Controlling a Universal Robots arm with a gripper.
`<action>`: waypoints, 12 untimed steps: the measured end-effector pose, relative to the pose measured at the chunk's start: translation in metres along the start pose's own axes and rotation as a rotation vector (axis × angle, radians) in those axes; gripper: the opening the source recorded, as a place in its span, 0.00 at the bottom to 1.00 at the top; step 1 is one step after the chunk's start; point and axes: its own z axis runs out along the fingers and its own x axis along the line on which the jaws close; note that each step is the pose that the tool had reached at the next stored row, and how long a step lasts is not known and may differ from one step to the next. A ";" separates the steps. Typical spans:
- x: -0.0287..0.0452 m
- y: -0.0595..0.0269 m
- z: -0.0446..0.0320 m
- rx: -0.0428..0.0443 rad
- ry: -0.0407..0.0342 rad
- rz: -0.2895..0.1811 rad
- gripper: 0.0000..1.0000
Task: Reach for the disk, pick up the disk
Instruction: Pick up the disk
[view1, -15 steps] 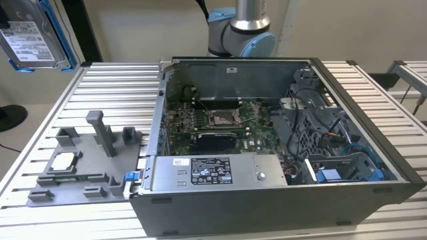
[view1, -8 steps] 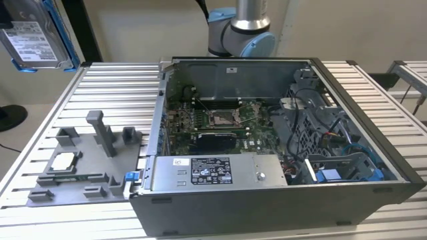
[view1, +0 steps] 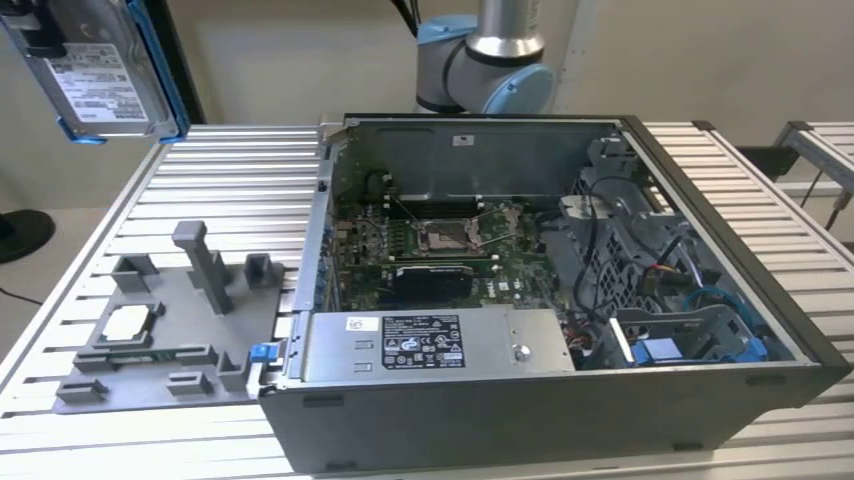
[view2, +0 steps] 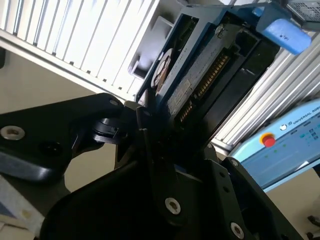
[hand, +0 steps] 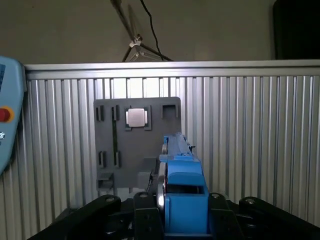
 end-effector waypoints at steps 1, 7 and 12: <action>-0.0002 -0.0045 0.0000 -0.0006 0.0000 0.000 0.00; -0.0010 -0.0317 -0.0002 -0.0043 0.0001 0.000 0.00; -0.0017 -0.0546 -0.0003 -0.0071 0.0002 0.000 0.00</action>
